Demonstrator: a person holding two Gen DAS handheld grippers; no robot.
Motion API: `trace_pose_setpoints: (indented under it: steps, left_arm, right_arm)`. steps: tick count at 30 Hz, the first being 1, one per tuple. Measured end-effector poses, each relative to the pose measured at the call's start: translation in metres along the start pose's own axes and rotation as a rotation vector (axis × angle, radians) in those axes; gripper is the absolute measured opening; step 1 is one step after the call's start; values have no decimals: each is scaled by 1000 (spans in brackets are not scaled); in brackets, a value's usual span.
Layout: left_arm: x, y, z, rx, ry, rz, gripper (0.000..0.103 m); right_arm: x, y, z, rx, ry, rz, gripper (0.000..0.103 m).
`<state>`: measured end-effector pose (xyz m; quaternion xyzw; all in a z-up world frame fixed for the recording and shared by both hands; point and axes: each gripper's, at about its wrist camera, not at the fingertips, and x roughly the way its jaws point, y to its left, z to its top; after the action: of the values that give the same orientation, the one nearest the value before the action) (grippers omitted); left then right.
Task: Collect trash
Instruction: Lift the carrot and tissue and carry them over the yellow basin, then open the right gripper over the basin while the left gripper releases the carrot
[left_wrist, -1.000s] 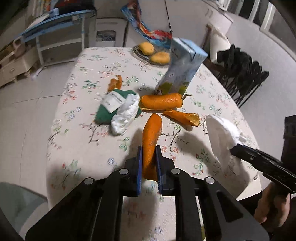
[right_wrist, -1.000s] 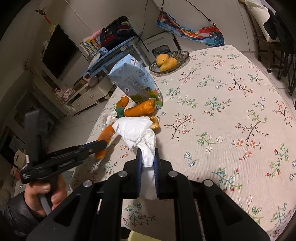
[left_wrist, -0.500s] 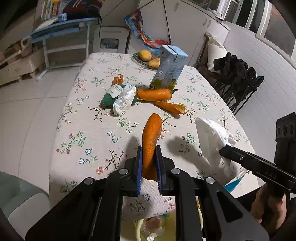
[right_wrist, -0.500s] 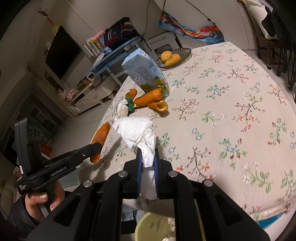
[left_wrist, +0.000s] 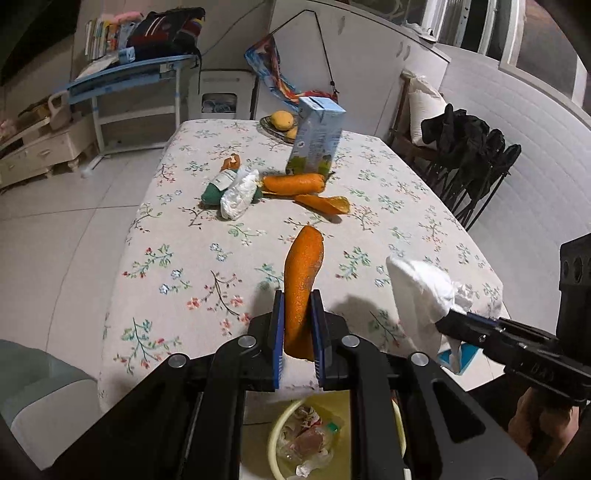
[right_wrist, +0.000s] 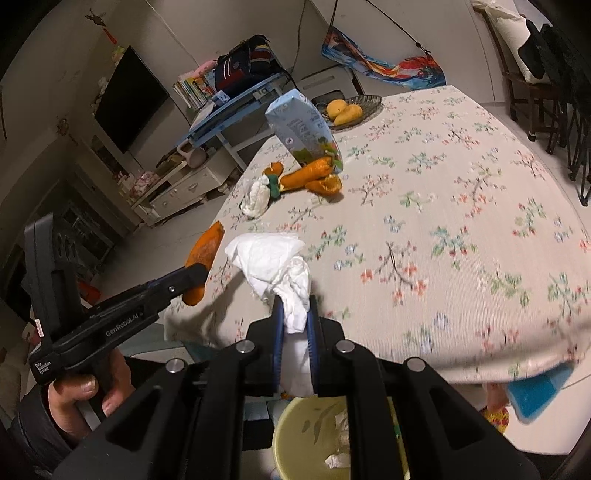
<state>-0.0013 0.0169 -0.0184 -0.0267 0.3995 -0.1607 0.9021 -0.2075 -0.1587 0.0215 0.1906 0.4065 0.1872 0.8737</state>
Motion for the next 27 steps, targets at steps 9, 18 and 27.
trace_pose_setpoints:
  steps: [9,18,27]
  left_arm:
    - [-13,-14,-17,36,-9,-5,13]
    - [-17,-18,-24,40,-7,-7,14]
    - [-27,-26,-42,48,-2,-15,14]
  right_arm:
    - [-5,4,-22,0,35,-9,13]
    - [-7,5,-38,6,63,-19,13]
    - [-2,5,-57,13,139,-49,13]
